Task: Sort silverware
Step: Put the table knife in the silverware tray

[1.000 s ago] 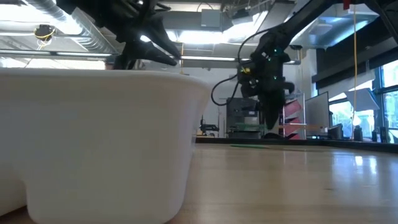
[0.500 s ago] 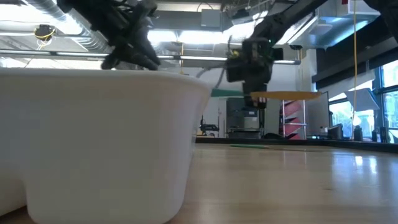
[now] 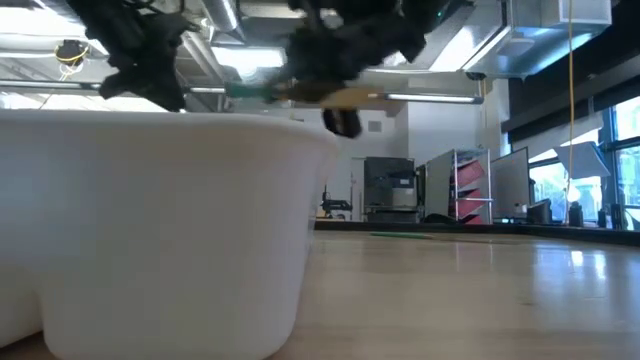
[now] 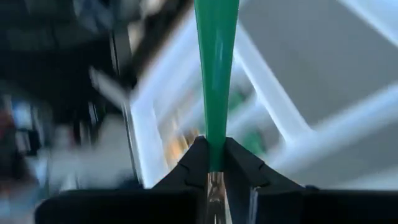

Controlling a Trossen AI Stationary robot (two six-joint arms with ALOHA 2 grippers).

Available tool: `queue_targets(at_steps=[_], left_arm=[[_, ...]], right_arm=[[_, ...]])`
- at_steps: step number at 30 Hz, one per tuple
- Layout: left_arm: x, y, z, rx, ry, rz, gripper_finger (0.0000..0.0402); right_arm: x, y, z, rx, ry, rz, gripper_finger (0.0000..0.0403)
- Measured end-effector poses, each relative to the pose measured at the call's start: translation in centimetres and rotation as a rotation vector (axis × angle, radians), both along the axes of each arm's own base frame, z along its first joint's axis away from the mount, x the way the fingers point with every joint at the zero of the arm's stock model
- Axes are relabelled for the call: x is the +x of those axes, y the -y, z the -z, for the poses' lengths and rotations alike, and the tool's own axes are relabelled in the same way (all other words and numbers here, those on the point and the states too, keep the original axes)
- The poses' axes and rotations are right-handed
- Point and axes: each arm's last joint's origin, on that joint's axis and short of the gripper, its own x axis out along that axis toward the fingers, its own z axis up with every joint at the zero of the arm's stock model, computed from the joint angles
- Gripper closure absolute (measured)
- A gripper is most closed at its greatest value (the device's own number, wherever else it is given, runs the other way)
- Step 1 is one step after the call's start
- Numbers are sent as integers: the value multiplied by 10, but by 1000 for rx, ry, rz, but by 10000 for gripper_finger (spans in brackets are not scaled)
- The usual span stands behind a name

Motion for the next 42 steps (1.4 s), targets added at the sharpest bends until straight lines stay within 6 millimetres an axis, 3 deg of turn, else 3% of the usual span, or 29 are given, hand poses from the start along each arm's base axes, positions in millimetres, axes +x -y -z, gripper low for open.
queue_targets(at_steps=[5, 10, 20, 28, 32, 36, 42], left_arm=[[-14, 1, -4, 19, -8, 5, 334], [-18, 2, -6, 44, -16, 33, 334], [-19, 3, -5, 74, -46, 73, 334], [-20, 3, -6, 75, -45, 73, 334], [-21, 3, -5, 69, -61, 73, 334], [-21, 4, -4, 68, -64, 73, 334], [-21, 4, -4, 67, -64, 73, 334]], right_arm=[[22, -48, 0, 56, 133, 329, 372], [37, -93, 7, 120, 198, 531, 372], [91, -159, -3, 129, 279, 574, 372], [118, -177, 14, 122, 156, 620, 372], [128, -180, 34, 160, 130, 642, 372], [130, -182, 55, 170, 68, 646, 372], [125, -183, 60, 131, 0, 648, 372]])
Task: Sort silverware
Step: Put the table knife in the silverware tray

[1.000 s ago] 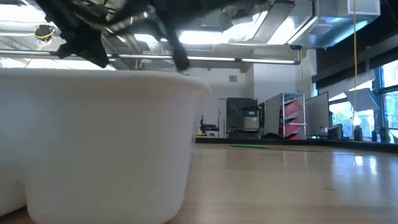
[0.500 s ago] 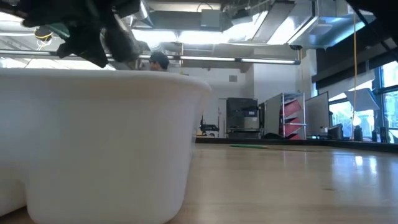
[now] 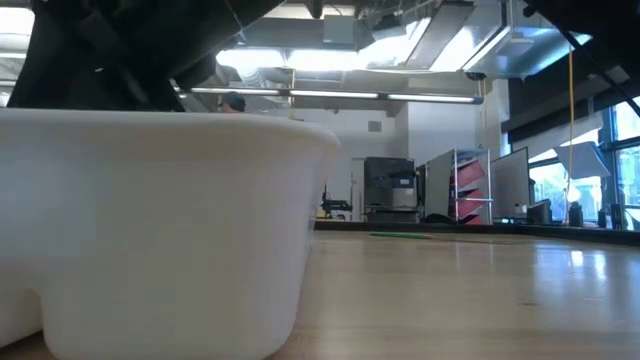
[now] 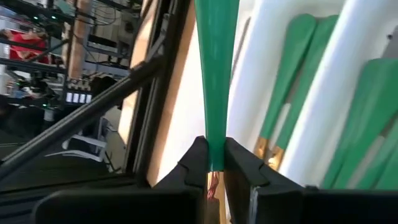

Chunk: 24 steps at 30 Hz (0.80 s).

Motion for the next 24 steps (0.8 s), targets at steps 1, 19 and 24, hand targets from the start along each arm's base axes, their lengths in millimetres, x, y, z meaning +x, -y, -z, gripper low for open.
queue_targets(at_steps=[1, 19, 24], left_arm=[[0, 0, 0, 0, 0, 0, 334], [0, 0, 0, -1, -4, 0, 334], [0, 0, 0, -1, -4, 0, 334]], right_arm=[[0, 0, 1, 0, -4, -2, 372], [2, -5, 33, 37, -58, 10, 372], [3, -5, 36, 62, -61, 27, 372]])
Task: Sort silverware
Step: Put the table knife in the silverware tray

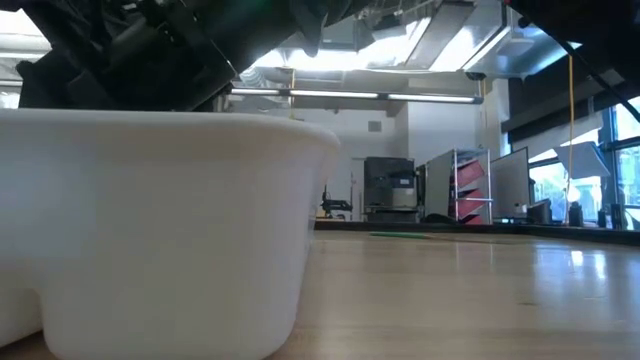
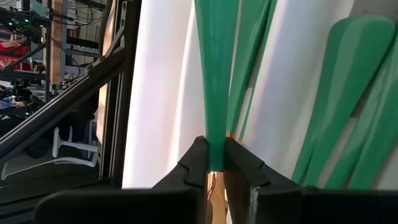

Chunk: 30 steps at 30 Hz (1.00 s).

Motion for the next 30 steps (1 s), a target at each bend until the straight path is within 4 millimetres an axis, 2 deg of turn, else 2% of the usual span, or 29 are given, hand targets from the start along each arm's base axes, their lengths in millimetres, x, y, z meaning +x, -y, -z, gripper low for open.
queue_targets(at_steps=[14, 24, 30], left_arm=[[0, 0, 0, 0, 0, 0, 334], [0, 0, 0, 0, 0, 0, 334], [0, 0, 0, 0, -1, 0, 334]], right_arm=[[0, 1, 0, 16, -1, 13, 371], [0, 1, 0, 55, 5, 40, 303], [3, 0, -4, 56, 45, 29, 294]])
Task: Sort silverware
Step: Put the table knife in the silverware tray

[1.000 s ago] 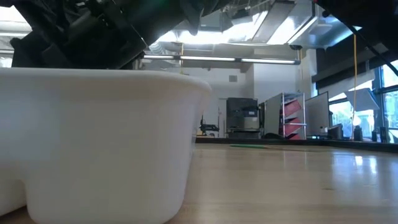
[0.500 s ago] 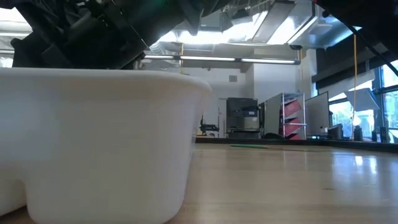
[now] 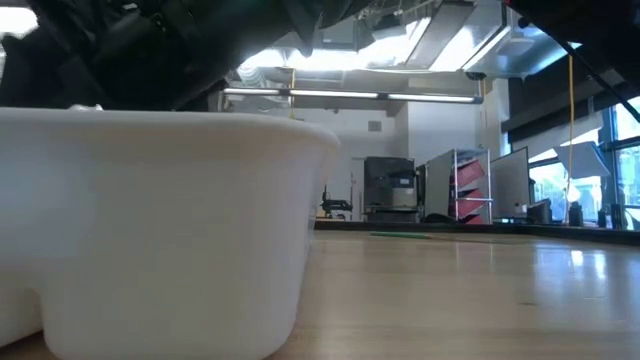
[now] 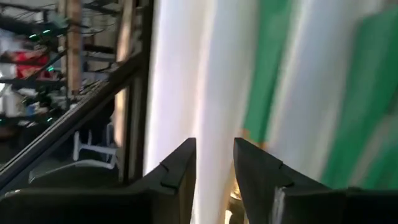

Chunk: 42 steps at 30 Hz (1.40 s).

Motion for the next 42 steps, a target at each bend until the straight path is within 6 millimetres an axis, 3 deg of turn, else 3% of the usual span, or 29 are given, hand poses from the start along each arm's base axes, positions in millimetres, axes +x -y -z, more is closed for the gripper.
queue_targets(at_steps=[9, 17, 22, 28, 33, 38, 42], left_arm=[[-2, 1, 2, -8, -31, 0, 334], [-2, 1, 2, -9, -33, 0, 334], [-2, 1, 2, -11, -32, 3, 334], [1, 1, 0, -28, 11, 28, 334], [13, -2, -10, -12, 166, 33, 334], [34, -6, -18, -1, 316, 78, 334], [64, -11, -19, 15, 417, 156, 334]], right_arm=[[2, 12, -31, -118, 65, -122, 293], [-8, 38, -82, -218, 50, -260, 293], [-26, 56, -127, -320, 28, -326, 293], [-63, 78, -192, -481, 24, -380, 293], [-102, 99, -244, -653, 8, -380, 293], [-157, 121, -292, -829, -72, -341, 293], [-207, 139, -321, -966, -193, -295, 293]])
